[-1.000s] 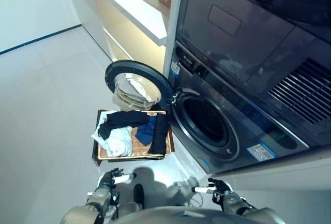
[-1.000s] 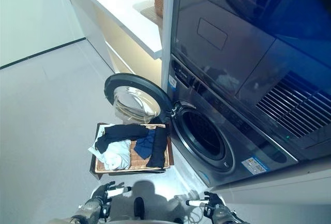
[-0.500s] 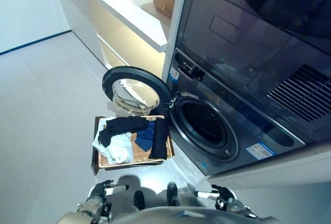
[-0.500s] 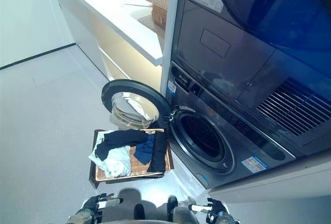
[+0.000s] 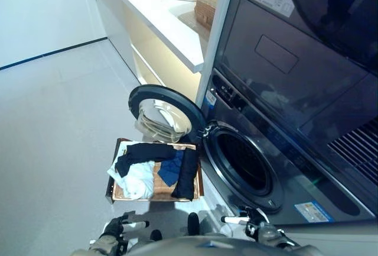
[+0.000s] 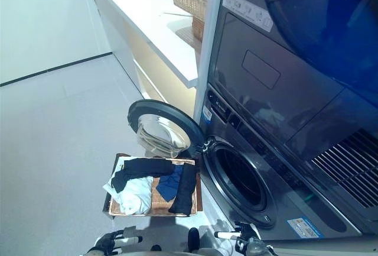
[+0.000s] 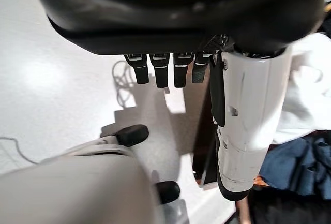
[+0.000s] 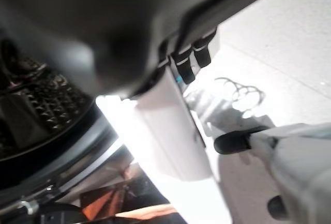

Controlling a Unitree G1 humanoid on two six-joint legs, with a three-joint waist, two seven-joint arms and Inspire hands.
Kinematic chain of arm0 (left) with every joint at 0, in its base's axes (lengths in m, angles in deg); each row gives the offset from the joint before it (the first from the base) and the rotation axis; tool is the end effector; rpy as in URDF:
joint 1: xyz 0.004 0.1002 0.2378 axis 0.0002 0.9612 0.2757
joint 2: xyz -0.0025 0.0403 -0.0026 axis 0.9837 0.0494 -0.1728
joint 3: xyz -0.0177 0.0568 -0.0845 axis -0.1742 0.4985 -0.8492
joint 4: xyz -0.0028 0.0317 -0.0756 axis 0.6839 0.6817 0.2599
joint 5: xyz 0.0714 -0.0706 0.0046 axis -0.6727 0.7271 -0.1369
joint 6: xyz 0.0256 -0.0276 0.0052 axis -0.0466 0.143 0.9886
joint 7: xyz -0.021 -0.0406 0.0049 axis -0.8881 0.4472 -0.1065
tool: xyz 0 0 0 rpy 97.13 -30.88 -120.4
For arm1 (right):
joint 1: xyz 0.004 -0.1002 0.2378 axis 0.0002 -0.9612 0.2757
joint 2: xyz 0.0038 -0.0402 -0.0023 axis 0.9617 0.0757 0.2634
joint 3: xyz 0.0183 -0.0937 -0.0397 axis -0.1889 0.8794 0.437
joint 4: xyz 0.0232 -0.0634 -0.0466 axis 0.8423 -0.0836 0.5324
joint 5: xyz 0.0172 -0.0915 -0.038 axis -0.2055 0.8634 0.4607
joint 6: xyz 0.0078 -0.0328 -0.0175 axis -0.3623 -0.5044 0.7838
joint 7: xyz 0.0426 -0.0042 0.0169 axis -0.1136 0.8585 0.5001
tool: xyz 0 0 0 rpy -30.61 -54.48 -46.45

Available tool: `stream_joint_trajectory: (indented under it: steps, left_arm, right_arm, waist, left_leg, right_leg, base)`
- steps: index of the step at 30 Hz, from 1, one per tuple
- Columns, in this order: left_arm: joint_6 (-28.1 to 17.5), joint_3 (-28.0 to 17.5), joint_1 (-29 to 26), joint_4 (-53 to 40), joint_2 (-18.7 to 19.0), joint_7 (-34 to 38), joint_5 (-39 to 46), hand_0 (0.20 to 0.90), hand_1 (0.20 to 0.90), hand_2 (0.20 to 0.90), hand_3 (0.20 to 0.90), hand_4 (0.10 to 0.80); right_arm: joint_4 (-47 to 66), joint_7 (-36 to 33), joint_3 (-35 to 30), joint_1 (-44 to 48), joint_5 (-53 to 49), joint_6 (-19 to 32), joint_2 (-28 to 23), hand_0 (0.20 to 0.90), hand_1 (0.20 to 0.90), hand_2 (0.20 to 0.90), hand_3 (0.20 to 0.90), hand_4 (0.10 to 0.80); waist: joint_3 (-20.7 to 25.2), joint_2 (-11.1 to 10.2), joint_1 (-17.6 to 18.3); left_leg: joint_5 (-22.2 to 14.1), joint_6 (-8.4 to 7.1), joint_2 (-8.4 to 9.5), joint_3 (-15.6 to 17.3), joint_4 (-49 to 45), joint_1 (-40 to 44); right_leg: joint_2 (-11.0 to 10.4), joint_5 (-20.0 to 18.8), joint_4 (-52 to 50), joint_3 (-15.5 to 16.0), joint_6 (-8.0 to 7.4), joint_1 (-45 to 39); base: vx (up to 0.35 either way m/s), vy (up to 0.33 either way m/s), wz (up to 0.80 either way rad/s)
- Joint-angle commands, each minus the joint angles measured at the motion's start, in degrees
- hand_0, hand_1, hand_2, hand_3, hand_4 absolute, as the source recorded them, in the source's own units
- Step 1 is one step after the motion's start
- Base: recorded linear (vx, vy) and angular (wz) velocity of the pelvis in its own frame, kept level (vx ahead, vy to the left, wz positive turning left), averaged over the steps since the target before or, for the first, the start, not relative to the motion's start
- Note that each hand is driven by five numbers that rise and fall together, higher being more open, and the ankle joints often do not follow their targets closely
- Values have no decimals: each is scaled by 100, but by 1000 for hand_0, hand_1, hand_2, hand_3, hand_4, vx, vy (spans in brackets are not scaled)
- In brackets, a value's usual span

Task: Pick up the clothes and place them into the washing machine

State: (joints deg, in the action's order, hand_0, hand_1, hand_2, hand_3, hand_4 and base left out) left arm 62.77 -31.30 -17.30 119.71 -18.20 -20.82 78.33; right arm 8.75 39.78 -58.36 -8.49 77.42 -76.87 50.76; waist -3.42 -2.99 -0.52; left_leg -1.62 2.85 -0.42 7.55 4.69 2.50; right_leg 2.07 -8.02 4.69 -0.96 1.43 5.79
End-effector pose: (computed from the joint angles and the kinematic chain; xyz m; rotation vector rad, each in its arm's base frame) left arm 0.0827 0.2177 -0.1164 0.2577 1.2066 0.1300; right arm 0.0976 -0.2108 -0.1140 -0.3310 1.1243 -0.0535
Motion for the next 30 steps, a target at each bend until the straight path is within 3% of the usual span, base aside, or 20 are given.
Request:
stream_joint_trajectory:
  steps: [1,4,5,6,7,9,10,13,15,18,30]
  left_arm:
    - [-177,31,-336,76,-53,76,-102,900,900,900,900,800]
    - [-207,94,-457,14,-84,116,-11,900,900,900,900,800]
    - [-202,108,-457,21,-91,121,8,900,900,900,900,800]
    - [-200,184,-453,26,-120,159,-5,900,900,900,900,800]
    - [-200,185,-453,26,-120,159,-5,900,900,900,900,800]
    - [-195,237,-471,40,-106,187,-36,900,900,900,900,800]
    - [-210,260,-430,24,-86,175,-92,900,900,900,900,800]
    - [-222,414,-565,-124,47,226,-225,900,900,900,900,800]
    - [-270,400,-645,-161,194,322,-289,900,900,900,900,800]
    - [-273,352,-754,-184,274,422,-217,900,900,900,900,800]
    - [-279,480,-566,-186,40,461,-79,900,900,900,900,800]
  right_arm:
    - [-10,-114,186,338,143,110,-191,900,900,900,900,800]
    - [54,-160,236,437,120,135,-247,900,900,900,900,800]
    - [56,-160,240,457,114,128,-252,900,900,900,900,800]
    - [64,-205,233,491,97,118,-274,900,900,900,900,800]
    - [64,-205,233,490,97,118,-274,900,900,900,900,800]
    - [92,-240,253,528,68,114,-286,900,900,900,900,800]
    - [126,-204,346,554,136,119,-318,900,900,900,900,800]
    - [362,-329,498,747,367,105,-401,900,900,900,900,800]
    - [752,-422,731,1057,654,85,-406,900,900,900,900,800]
    - [858,-448,885,1456,638,50,-285,900,900,900,900,800]
    - [1154,-572,597,1648,-345,191,-119,900,900,900,900,800]
  waist:
    - [-224,1,13]
    - [-400,-164,-7]
    - [-347,-166,24]
    - [-269,-168,12]
    - [-268,-169,15]
    - [-255,-127,22]
    - [-227,-52,23]
    - [-232,60,33]
    - [-251,88,-27]
    - [-313,76,-148]
    - [-446,61,-272]
  left_leg:
    - [35,-498,31,173,-290,70]
    - [-77,-509,105,-170,-873,-434]
    - [-7,-503,41,-194,-653,-465]
    - [316,-547,-194,-221,-299,-705]
    - [320,-547,-192,-224,-293,-703]
    - [541,-616,-403,-236,-74,-795]
    - [449,-592,-431,-266,-36,-696]
    - [444,-551,-340,-130,31,-689]
    - [357,-488,-222,102,31,-652]
    - [327,-458,-206,275,31,-598]
    - [299,-435,-183,196,31,-668]
  right_leg:
    - [37,794,-577,-273,-297,-412]
    - [-69,772,-708,-233,-275,-337]
    - [-85,772,-680,-230,-299,-326]
    - [-169,751,-618,-237,-380,-269]
    - [-171,753,-618,-233,-381,-269]
    - [-228,831,-644,-278,-423,-204]
    - [-186,912,-753,-379,-426,-188]
    - [-299,938,-851,-409,-475,-70]
    - [-456,750,-705,-556,-613,-52]
    - [-538,648,-564,-635,-672,-50]
    - [-659,615,-355,-458,-701,-51]
  base:
    - [-9,-105,6]
    - [-43,-61,28]
    - [29,65,45]
    - [39,76,28]
    - [25,108,20]
    - [41,147,15]
    - [84,203,6]
    - [16,234,-20]
    - [-29,263,-69]
    - [-36,141,-68]
    - [2,26,3]
